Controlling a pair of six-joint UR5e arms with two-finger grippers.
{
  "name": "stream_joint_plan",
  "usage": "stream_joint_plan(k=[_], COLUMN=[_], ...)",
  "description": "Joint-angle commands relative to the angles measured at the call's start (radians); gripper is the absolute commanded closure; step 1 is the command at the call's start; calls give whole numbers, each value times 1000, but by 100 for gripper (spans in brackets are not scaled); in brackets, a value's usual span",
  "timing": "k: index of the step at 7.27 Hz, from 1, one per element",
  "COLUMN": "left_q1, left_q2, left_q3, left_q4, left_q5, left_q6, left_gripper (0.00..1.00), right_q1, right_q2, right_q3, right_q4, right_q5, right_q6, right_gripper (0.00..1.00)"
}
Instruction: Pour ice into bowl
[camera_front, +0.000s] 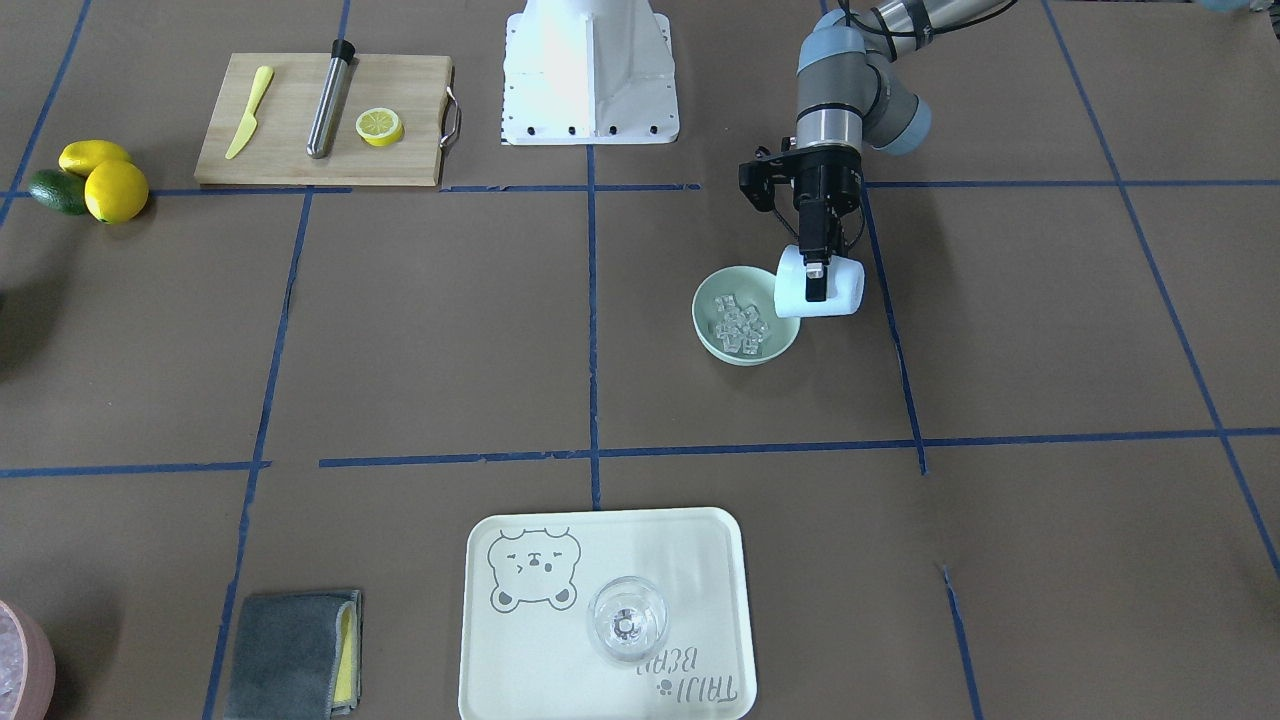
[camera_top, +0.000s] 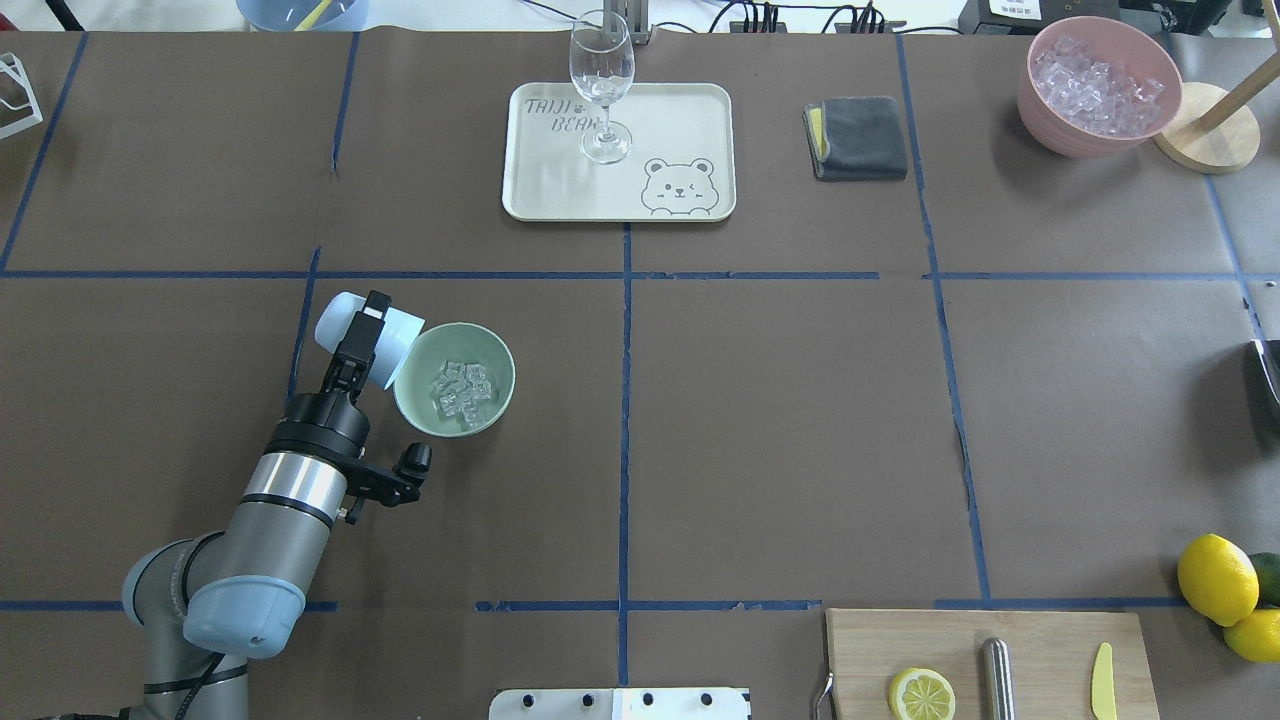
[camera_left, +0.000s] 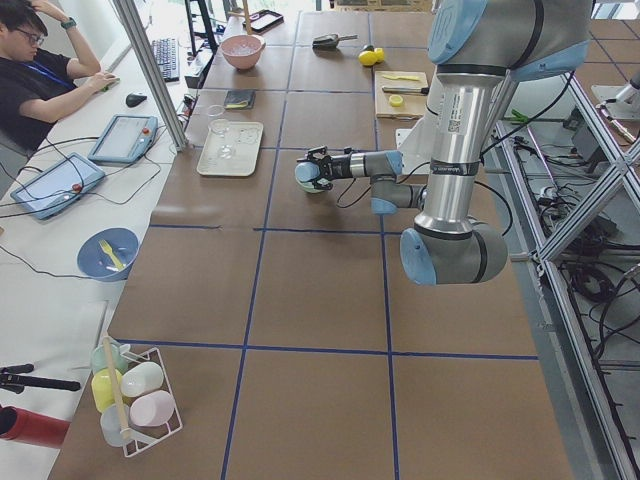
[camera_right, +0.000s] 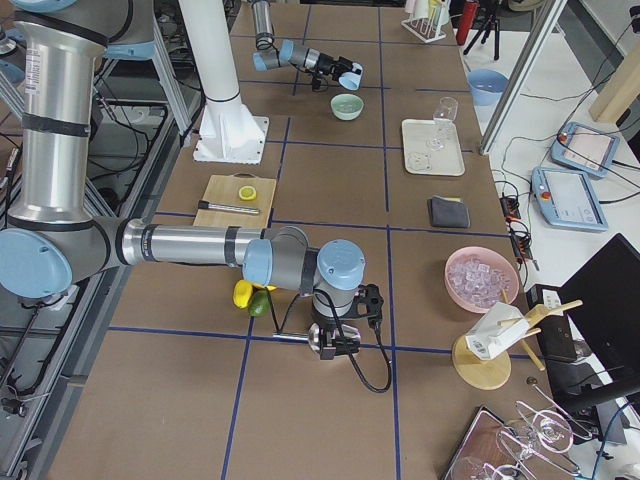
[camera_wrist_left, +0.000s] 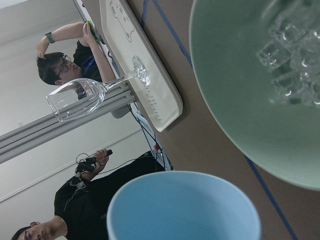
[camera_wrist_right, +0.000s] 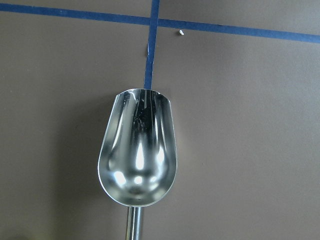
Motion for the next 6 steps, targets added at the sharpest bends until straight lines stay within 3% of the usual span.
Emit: stream_joint_plan(k=[1, 2, 4, 5, 6], left_q1=[0, 0, 0, 0, 3], left_q2=[1, 1, 1, 2, 1], left_q3=[-5, -17, -4, -1, -4], left_q4=[-12, -67, -357, -436, -455], left_q5=[0, 0, -8, -9, -9], left_q6=[0, -11, -16, -99, -302], left_gripper=[100, 100, 100, 100, 100], right_q1=[0, 0, 0, 0, 0], right_q2=[0, 0, 0, 0, 2], right_q3=[-1, -3, -3, -3, -3], right_q4=[0, 0, 0, 0, 0], right_q5=[0, 0, 0, 0, 0], right_q6=[1, 3, 3, 3, 4], right_gripper=[0, 0, 0, 0, 0])
